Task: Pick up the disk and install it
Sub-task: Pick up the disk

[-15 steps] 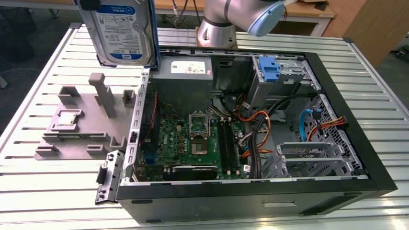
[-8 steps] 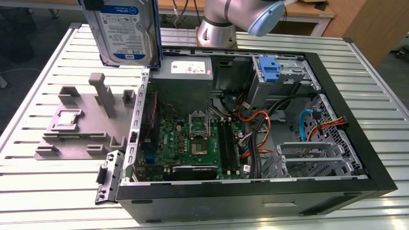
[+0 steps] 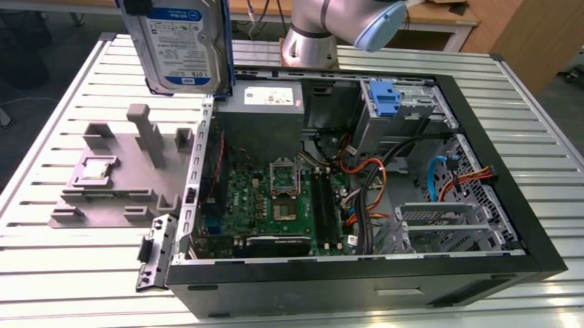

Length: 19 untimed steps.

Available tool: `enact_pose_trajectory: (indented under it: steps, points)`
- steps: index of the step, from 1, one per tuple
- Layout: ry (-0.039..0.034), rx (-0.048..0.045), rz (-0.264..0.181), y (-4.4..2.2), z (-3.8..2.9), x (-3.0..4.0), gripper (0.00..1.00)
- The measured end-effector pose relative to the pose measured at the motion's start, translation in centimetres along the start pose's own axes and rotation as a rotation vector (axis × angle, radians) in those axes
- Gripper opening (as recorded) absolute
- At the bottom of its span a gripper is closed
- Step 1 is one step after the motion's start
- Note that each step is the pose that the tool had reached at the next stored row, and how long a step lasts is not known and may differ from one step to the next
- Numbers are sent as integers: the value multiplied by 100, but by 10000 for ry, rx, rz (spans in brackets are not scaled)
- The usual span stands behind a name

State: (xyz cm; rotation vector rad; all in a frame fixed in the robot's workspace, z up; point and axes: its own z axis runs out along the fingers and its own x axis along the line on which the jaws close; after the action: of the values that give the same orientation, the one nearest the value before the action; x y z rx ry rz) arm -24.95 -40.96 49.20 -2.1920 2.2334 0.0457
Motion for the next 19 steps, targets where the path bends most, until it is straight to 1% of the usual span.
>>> enact_pose_trajectory:
  steps: [1,12,15,17,19]
  points:
    - [0,0,0,-22,0,0,37]
    - [0,0,-1,-60,-1,-1,37]
    - [0,0,0,-81,-1,-1,37]
    - [0,1,0,-115,-1,-2,37]
    - [-1,0,0,-131,-1,-2,37]
